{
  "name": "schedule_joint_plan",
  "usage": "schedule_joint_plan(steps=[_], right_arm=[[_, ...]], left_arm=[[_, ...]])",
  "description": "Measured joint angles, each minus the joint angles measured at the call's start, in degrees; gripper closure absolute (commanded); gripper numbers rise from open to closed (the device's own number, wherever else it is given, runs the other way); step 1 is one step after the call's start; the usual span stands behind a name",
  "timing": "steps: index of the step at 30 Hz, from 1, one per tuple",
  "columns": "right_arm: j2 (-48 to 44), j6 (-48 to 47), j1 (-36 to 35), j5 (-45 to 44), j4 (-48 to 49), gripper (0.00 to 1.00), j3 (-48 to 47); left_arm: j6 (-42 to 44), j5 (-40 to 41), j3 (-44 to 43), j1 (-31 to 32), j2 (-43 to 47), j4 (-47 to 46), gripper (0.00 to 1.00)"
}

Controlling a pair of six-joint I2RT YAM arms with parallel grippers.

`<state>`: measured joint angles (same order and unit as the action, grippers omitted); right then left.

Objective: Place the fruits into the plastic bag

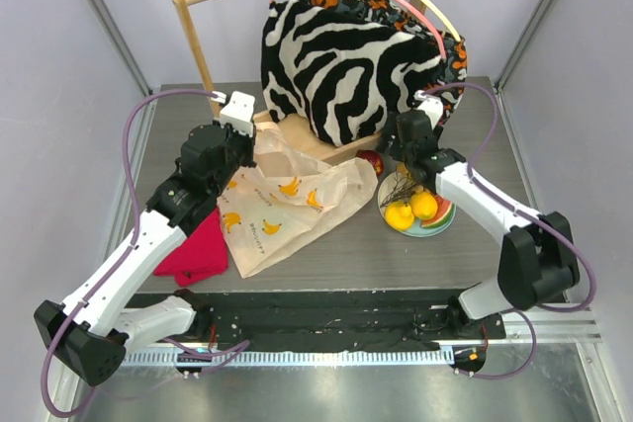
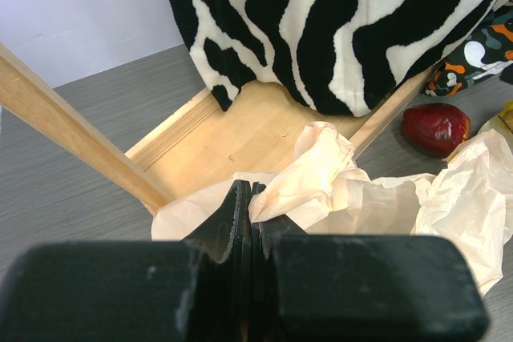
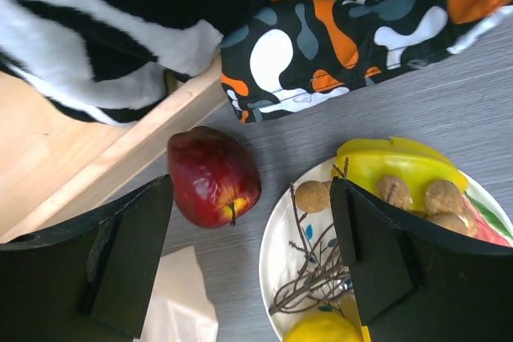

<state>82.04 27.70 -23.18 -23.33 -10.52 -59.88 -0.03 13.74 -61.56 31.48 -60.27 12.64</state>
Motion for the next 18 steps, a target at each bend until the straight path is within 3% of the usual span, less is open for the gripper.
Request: schedule_joint_plan(steps=[11, 18], right_arm=[[14.58, -0.63, 0.55, 4.37, 1.01, 0.09, -5.14], [19.08, -0.74, 0.55, 7.65, 4.85, 0.09, -5.73]], left_arm=[[0.02, 0.0, 0.0, 0.0, -0.11, 0.0, 1.0], [0.04, 0.04, 0.0, 0.0, -0.37, 0.0, 1.0]])
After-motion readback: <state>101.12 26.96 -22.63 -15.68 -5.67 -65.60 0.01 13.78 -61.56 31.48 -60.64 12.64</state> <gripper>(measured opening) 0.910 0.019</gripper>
